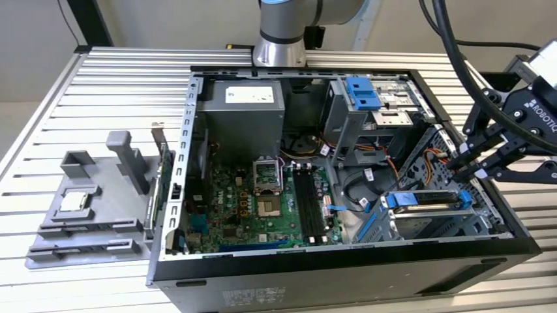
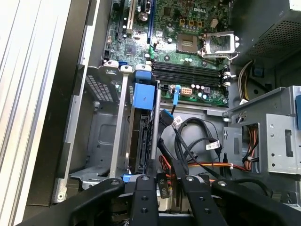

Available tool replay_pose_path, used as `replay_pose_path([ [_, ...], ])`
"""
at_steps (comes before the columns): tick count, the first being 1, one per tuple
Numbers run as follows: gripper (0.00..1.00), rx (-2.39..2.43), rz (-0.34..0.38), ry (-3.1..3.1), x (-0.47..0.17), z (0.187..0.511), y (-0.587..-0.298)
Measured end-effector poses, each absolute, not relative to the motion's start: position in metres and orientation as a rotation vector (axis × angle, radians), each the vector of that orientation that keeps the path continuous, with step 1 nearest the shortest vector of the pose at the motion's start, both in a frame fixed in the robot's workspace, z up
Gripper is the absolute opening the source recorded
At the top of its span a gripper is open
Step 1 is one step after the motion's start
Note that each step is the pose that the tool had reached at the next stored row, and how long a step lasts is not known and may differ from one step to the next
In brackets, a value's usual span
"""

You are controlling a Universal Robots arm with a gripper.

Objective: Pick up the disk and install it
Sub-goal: 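Insert the first disk wire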

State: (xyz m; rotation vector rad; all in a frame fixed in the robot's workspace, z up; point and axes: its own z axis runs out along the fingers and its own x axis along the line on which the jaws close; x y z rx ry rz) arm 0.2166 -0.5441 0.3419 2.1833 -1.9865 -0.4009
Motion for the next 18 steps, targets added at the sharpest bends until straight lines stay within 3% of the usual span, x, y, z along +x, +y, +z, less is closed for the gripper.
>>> replay_pose_path([
  [18,1.00,2.183,-0.403,-1.985,0.2166,0.3445,-0.5455],
])
